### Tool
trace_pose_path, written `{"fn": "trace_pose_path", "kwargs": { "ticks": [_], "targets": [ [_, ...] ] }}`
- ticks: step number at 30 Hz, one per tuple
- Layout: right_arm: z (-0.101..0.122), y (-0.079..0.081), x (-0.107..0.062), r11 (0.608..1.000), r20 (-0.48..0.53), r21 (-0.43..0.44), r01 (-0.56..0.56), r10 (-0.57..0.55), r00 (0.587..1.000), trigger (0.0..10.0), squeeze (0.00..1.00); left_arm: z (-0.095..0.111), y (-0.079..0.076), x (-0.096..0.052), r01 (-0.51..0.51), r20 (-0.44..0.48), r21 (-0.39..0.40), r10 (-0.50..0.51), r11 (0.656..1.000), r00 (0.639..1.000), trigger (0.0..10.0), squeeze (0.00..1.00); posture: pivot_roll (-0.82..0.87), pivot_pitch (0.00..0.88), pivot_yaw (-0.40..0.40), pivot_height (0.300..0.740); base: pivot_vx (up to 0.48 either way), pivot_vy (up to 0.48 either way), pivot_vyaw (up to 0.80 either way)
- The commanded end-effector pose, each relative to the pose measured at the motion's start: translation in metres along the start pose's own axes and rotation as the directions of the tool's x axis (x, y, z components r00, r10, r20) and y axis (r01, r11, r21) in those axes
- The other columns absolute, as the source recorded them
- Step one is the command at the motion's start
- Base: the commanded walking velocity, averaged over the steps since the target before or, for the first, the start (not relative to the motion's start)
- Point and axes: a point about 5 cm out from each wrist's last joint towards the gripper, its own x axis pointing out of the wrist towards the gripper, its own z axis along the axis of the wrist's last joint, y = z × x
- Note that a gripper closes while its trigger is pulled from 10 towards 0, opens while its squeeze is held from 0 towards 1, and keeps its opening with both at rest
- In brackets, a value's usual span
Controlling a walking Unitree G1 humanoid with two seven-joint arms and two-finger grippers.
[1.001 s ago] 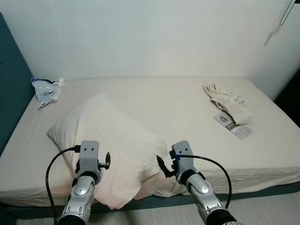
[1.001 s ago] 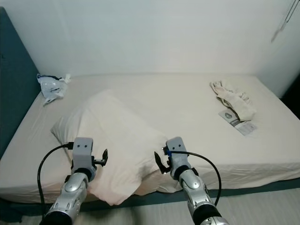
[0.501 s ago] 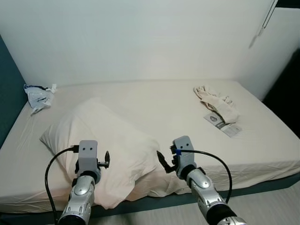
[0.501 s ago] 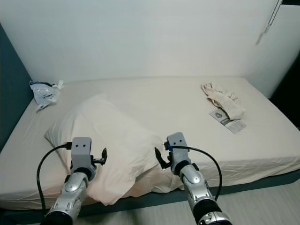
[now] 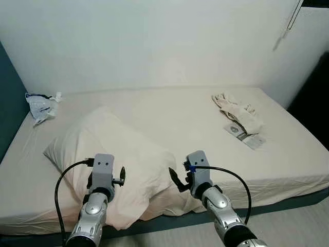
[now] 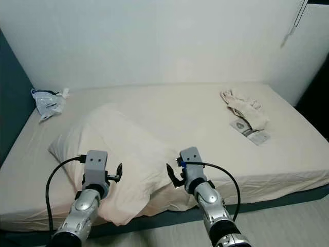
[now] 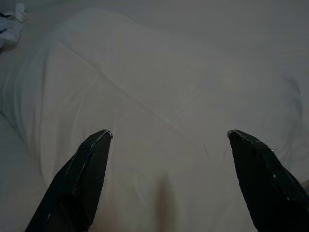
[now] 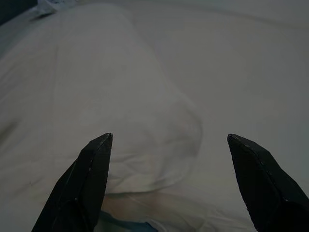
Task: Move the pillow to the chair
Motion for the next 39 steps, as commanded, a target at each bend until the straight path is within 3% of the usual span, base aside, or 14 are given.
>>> {"fn": "trace_pose_path", "kwargs": {
  "ticks": [1,8,17,22,31,33,39],
  "targets": [
    [-0.009,0.0,-0.004,1.0,-0.036,0.008,0.01,-0.01,0.999,10.0,0.0,-0.002,0.002,-0.002,-0.006,0.0,-0.006,0.006,1.0,1.0,10.0,0.0,-0.04,0.054,-0.056,0.74,0.0,0.0,0.0],
    [-0.008,-0.001,-0.004,1.0,-0.034,0.001,0.006,-0.006,0.999,10.0,0.0,-0.001,0.001,-0.003,0.002,0.017,-0.011,-0.002,1.0,1.0,10.0,0.0,-0.04,0.046,-0.064,0.74,0.0,0.0,0.0],
    [-0.006,0.005,-0.002,0.998,-0.034,-0.048,-0.05,0.048,0.998,10.0,0.0,0.0,0.002,-0.004,0.004,0.033,-0.021,-0.004,1.0,0.999,10.0,0.0,-0.03,0.038,-0.069,0.74,0.315,0.0,0.0],
    [-0.005,0.009,-0.001,0.996,-0.025,-0.051,-0.07,0.069,0.997,10.0,0.0,0.001,0.003,-0.004,0.003,0.037,-0.023,-0.002,1.0,0.999,10.0,0.0,-0.03,0.036,-0.066,0.74,0.344,0.0,0.79],
    [-0.01,0.007,-0.004,0.998,-0.037,-0.017,-0.064,0.064,0.997,10.0,0.0,0.002,0.006,-0.005,-0.003,0.044,-0.039,0.005,0.999,0.999,10.0,0.0,-0.03,0.041,-0.062,0.74,0.328,0.0,0.27],
    [-0.01,0.007,-0.005,0.998,-0.038,-0.017,-0.063,0.062,0.997,10.0,0.0,0.004,0.005,-0.005,-0.002,0.062,-0.065,0.006,0.998,0.998,10.0,0.0,-0.03,0.042,-0.061,0.74,0.0,0.0,0.0],
    [-0.011,0.007,-0.005,0.998,-0.042,-0.011,-0.059,0.059,0.997,10.0,0.0,0.002,0.009,-0.006,-0.015,0.05,-0.043,0.017,0.999,0.999,10.0,0.0,-0.03,0.043,-0.055,0.74,0.0,0.0,0.0]
  ]
}}
